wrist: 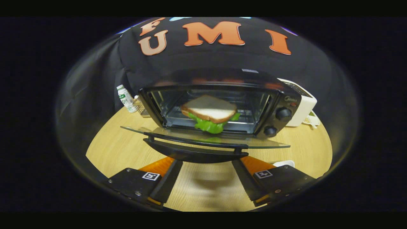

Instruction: Open the toaster oven, put the food inside, and close the toaster oven door.

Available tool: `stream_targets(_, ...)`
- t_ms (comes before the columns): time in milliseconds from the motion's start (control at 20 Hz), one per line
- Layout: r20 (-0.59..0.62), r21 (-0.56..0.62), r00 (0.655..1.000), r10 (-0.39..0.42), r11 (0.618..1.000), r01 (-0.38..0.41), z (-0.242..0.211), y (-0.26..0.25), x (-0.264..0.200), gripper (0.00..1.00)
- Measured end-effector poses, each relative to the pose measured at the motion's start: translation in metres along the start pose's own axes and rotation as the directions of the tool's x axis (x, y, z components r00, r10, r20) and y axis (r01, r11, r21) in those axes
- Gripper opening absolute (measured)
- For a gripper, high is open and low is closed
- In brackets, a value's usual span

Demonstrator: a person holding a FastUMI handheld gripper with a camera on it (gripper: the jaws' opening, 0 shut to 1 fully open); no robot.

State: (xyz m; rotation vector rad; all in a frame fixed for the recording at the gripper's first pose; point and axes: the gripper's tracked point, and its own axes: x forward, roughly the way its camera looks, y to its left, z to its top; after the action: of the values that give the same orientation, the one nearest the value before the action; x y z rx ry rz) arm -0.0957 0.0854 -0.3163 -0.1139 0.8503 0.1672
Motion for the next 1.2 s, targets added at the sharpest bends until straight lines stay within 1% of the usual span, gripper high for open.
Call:
stream_targets(150,0.057,-0.011,0.998,-0.013,1.0,0.014,0.035,-0.004,0.007,0.93)
stream_targets(300,0.088,-0.006,0.996,-0.021,1.0,0.022,0.059,-0.006,0.011,0.93)
stream_targets(450,0.149,-0.004,0.988,-0.039,0.999,0.04,0.087,-0.01,0.01,0.93)
stream_targets(500,0.118,0.002,0.992,-0.047,0.999,0.047,0.077,-0.012,0.008,0.92)
stream_targets(650,0.204,-0.018,0.976,-0.077,0.996,0.083,0.096,-0.02,-0.009,0.92)
stream_targets(750,0.273,-0.041,0.959,-0.07,0.996,0.084,0.112,-0.02,-0.033,0.92)
stream_targets(900,0.4,-0.048,0.915,-0.052,0.996,0.077,0.146,-0.021,-0.078,0.93)
stream_targets(1050,0.528,-0.05,0.849,-0.016,0.998,0.05,0.185,-0.022,-0.129,0.93)
stream_targets(1200,0.612,-0.031,0.791,-0.007,0.999,0.032,0.217,-0.03,-0.174,0.93)
